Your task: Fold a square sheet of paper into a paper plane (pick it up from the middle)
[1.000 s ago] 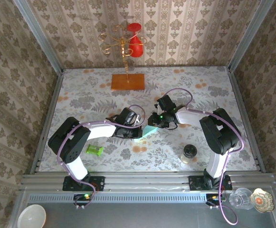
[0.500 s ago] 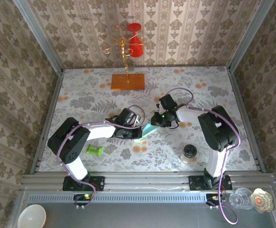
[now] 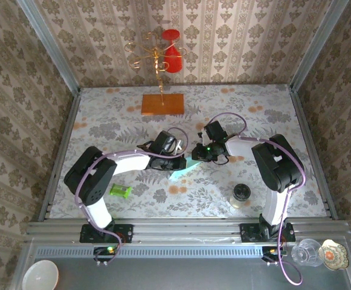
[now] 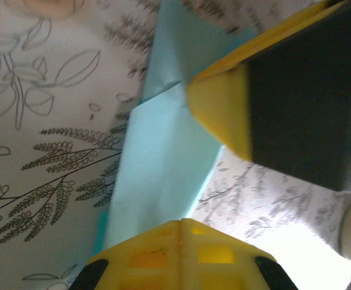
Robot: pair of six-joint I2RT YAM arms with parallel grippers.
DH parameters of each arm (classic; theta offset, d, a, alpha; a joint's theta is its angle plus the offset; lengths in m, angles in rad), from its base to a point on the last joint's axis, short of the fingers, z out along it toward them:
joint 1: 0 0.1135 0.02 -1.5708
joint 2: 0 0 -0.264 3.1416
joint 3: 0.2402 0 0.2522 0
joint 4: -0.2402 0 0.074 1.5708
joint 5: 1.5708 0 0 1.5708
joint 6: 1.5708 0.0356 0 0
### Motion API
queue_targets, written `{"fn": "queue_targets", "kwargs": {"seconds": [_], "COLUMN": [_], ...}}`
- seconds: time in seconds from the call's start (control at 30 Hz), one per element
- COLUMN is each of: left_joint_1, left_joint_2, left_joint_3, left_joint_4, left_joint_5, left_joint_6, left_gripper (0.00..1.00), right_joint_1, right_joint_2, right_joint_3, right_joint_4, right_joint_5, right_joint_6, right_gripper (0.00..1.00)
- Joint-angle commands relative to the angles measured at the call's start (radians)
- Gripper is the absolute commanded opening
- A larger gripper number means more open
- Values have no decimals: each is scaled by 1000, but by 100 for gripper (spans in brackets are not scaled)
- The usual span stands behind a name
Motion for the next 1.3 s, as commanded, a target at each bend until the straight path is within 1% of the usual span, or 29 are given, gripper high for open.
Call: {"fn": "queue_targets", "kwargs": {"seconds": [0.0,0.1,0.23,0.3,0.37,0.5,0.6,0.67,0.77,0.87,1.07,1.2,1.27], "left_joint_1": [5,5,0,-4,-5,-5,-5,-5,-5,-5,-4,-4,-4], "left_joint_2": [36,49,55,56,53,48,45,44,41,37,31,18,14], "left_joint_3": [19,21,-2,-15,-23,-31,-33,-36,-46,-60,-87,-106,-106], "left_joint_4": [-38,-74,-80,-76,-77,-77,-79,-82,-80,-76,-70,-64,-59], "left_joint_5": [12,-12,-22,-26,-33,-45,-51,-53,-57,-64,-64,-61,-56], "left_joint_6": [-5,-8,-28,-36,-39,-46,-48,-48,-55,-64,-76,-83,-84], "left_gripper": [3,2,0,0,0,0,0,0,0,0,0,0,0], "right_joint_1": [-9,-12,-3,19,59,118,121,118,95,49,-82,-172,-188], "right_joint_2": [-6,-23,-96,-132,-157,-144,-123,-107,-84,-73,-87,-80,-90], "right_joint_3": [-19,-19,-28,-47,-69,-104,-128,-126,-138,-163,-188,-178,-167], "right_joint_4": [-3,-7,-8,5,18,67,106,94,94,112,123,150,149], "right_joint_5": [-33,-33,-27,-10,41,97,110,129,142,147,159,117,111], "right_joint_6": [-32,-30,6,41,88,175,215,212,207,194,136,125,122], "right_gripper": [20,20,21,21,21,18,17,16,16,15,15,15,15]}}
